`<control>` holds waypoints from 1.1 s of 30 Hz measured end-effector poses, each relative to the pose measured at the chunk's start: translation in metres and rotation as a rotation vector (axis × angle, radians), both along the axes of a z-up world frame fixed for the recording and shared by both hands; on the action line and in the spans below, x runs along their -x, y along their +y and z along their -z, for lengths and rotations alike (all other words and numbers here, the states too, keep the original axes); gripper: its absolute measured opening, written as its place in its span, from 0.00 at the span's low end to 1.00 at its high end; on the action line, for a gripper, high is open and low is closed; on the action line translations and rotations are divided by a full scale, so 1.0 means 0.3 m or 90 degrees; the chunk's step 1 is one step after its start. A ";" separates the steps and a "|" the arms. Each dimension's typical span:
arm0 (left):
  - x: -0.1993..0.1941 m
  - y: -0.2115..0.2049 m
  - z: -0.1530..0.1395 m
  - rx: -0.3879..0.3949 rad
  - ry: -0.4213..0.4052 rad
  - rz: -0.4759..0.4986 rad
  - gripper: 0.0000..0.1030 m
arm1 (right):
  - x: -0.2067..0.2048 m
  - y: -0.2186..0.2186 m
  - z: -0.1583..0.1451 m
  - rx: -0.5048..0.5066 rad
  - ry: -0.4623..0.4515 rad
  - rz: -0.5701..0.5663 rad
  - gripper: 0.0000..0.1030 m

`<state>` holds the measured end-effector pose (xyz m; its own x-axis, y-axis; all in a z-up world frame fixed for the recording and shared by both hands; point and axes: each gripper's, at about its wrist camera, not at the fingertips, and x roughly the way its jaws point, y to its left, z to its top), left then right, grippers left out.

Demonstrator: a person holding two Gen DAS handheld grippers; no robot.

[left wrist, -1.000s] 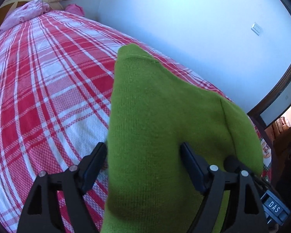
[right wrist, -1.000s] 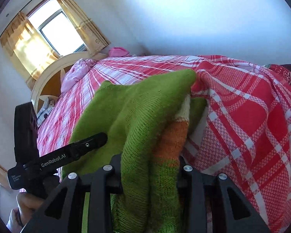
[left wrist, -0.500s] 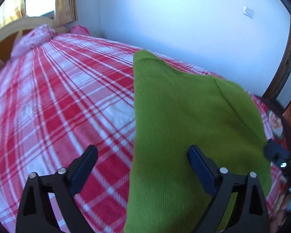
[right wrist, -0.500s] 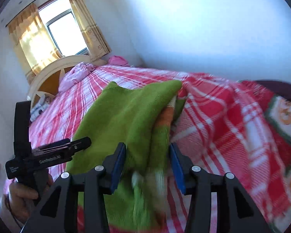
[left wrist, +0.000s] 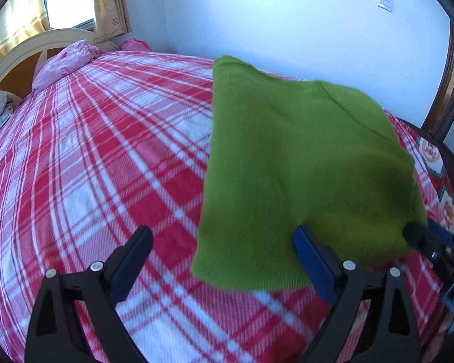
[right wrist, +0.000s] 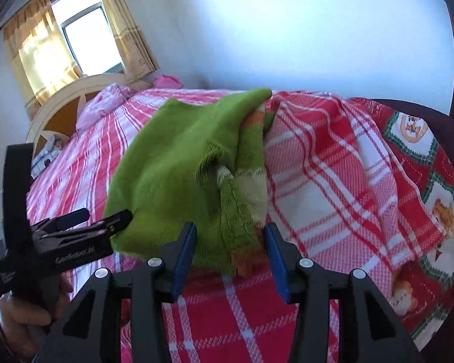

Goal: Fold small clothes

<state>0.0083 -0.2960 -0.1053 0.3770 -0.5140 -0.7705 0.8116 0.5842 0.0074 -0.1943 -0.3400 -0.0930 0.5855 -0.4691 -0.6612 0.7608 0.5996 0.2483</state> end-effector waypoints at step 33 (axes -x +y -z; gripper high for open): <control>0.390 0.502 -0.320 0.122 -0.199 -0.029 1.00 | 0.231 0.460 -0.367 0.123 -0.018 -0.041 0.52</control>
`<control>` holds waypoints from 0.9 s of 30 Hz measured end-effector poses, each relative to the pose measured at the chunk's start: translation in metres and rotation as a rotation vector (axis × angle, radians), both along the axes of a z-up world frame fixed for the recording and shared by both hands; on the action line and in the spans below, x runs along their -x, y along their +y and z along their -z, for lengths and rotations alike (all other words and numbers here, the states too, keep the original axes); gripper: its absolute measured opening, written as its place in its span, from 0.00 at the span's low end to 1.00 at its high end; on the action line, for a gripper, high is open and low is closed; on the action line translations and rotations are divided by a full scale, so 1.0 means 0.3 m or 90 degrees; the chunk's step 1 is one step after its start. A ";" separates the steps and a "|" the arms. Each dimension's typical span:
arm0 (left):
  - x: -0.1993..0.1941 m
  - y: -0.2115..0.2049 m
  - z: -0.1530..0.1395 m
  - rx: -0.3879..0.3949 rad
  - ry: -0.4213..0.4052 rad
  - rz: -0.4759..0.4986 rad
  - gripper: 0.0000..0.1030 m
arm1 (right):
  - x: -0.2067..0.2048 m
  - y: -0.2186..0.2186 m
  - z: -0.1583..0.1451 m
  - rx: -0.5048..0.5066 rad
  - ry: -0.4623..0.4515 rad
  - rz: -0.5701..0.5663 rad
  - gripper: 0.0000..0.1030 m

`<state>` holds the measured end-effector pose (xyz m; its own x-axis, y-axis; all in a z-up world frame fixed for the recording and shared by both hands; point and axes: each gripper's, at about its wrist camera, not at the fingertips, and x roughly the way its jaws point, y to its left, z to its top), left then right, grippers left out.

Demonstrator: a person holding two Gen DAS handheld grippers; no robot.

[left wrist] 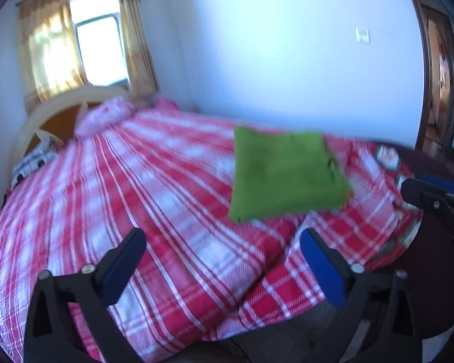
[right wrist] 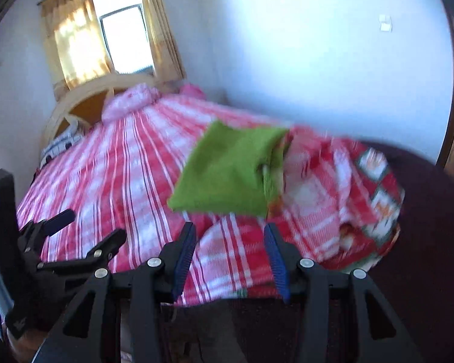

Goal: Fold small clothes

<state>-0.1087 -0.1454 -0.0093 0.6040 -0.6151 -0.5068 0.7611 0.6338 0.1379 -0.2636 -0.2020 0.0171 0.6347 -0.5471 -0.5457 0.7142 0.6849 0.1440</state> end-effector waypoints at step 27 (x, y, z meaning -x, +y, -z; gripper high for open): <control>0.074 0.088 -0.162 0.134 -0.090 -0.021 1.00 | 0.079 0.099 -0.152 0.164 -0.091 0.046 0.68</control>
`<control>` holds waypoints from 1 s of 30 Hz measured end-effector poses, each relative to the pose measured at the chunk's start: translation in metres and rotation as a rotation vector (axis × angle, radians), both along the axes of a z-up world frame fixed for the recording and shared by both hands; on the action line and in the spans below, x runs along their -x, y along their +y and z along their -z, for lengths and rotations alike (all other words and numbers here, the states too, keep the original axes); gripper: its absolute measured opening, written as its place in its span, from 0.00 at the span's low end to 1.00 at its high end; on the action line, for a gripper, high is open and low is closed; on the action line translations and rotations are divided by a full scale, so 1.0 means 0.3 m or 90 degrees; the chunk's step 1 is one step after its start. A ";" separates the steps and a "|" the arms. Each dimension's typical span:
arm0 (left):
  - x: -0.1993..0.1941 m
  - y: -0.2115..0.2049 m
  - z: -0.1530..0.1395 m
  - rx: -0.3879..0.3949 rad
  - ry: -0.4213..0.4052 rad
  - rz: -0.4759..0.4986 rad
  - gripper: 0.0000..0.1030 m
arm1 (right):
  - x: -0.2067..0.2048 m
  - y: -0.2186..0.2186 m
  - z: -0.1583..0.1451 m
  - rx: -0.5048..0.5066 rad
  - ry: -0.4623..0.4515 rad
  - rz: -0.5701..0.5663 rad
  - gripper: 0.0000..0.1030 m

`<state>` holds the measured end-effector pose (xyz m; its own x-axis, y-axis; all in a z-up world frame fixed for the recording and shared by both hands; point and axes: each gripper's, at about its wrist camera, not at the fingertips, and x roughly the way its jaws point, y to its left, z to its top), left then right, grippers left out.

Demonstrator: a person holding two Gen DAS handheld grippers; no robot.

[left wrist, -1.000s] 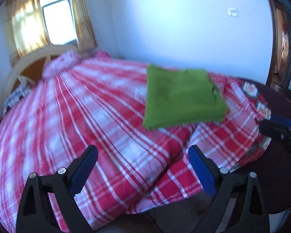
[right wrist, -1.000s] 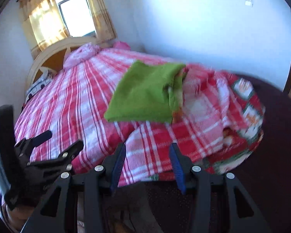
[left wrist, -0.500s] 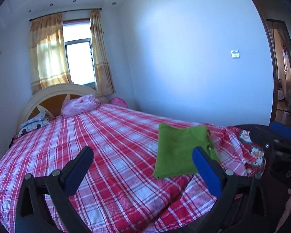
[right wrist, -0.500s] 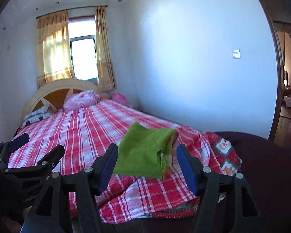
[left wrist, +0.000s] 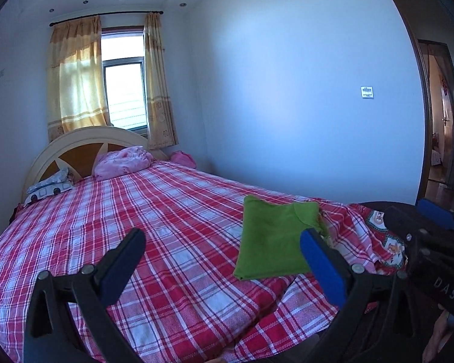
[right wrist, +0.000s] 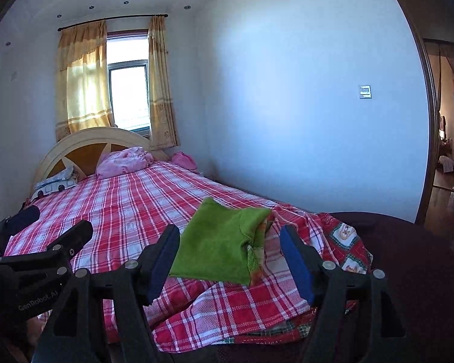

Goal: Fold small clothes

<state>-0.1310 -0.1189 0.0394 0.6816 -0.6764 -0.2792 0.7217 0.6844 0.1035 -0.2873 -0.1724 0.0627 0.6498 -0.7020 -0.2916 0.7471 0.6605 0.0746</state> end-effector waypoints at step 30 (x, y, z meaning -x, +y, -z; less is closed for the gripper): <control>0.032 0.001 0.001 -0.015 -0.020 0.012 1.00 | 0.001 0.009 0.005 -0.007 -0.006 0.008 0.68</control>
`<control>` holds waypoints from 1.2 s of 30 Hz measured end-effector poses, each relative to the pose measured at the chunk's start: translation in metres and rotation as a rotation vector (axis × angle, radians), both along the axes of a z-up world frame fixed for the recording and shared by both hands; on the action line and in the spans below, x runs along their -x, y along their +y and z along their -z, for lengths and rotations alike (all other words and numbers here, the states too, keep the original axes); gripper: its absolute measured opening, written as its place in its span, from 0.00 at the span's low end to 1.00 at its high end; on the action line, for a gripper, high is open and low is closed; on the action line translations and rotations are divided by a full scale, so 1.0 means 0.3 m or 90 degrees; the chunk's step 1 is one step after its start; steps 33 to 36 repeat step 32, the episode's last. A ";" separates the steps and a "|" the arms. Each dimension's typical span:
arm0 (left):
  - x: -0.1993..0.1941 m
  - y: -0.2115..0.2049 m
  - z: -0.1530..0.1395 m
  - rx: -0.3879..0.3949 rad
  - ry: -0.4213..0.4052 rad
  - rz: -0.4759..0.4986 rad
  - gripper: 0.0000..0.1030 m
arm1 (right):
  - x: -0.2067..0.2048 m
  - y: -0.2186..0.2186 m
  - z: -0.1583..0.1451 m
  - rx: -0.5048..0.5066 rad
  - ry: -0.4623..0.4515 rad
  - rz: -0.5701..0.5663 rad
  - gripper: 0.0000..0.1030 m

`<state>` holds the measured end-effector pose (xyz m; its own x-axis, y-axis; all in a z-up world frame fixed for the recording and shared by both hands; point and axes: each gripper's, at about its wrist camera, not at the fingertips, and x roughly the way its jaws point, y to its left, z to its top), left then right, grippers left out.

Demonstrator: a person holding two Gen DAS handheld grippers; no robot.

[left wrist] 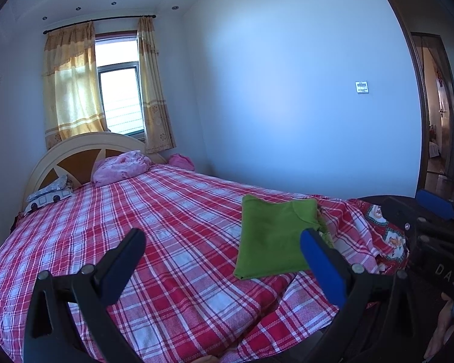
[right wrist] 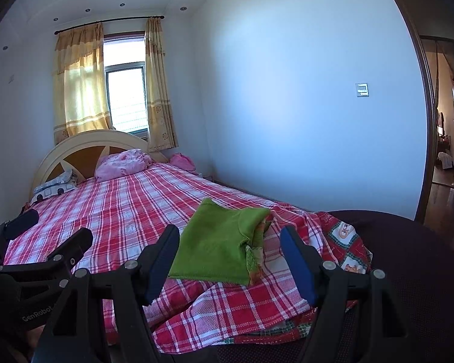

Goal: Fold small clothes

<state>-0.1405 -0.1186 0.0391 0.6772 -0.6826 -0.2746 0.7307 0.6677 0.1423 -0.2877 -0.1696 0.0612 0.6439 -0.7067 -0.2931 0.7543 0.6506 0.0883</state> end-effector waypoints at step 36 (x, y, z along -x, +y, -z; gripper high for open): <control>-0.013 -0.007 0.003 -0.001 0.023 0.024 1.00 | 0.009 -0.006 0.011 -0.009 0.001 0.008 0.68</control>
